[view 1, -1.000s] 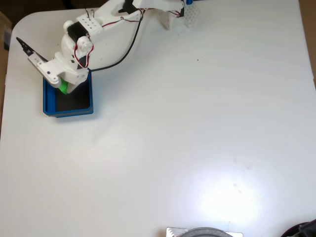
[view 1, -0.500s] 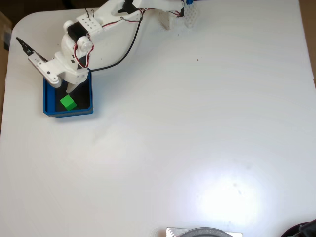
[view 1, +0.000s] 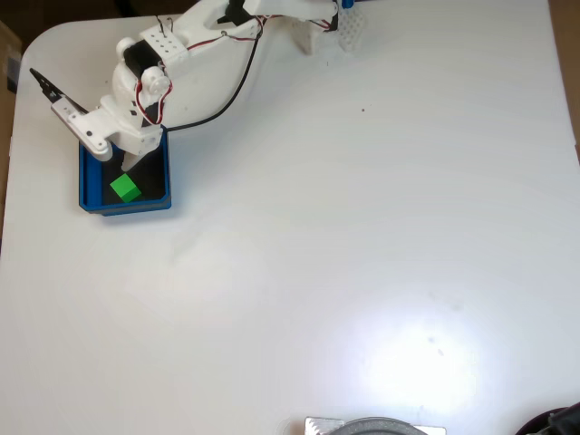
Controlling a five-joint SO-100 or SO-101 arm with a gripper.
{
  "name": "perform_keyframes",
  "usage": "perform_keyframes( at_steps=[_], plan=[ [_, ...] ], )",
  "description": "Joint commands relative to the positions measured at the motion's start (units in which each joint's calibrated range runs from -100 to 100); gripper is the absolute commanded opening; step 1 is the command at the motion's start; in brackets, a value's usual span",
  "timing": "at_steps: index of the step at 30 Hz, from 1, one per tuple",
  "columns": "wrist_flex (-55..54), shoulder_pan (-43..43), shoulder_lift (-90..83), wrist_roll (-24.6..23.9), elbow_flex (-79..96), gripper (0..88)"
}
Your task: Pick up green cube and drop it in the blue box
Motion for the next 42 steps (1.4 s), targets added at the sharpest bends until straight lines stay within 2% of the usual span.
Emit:
perform_keyframes(
  at_steps=[1, 16, 32, 36, 42],
  plan=[
    [-0.35, 0.48, -0.96, -0.2, -3.1, 29.5],
    [-0.35, 0.25, -3.64, 0.15, -3.01, 29.1],
    [-0.11, 0.1, -28.39, -0.2, -0.58, 28.9],
    [-0.11, 0.1, -34.16, -0.2, 4.17, 28.9],
    [-0.19, -0.05, -46.95, -0.15, 20.51, 28.9]
  ],
)
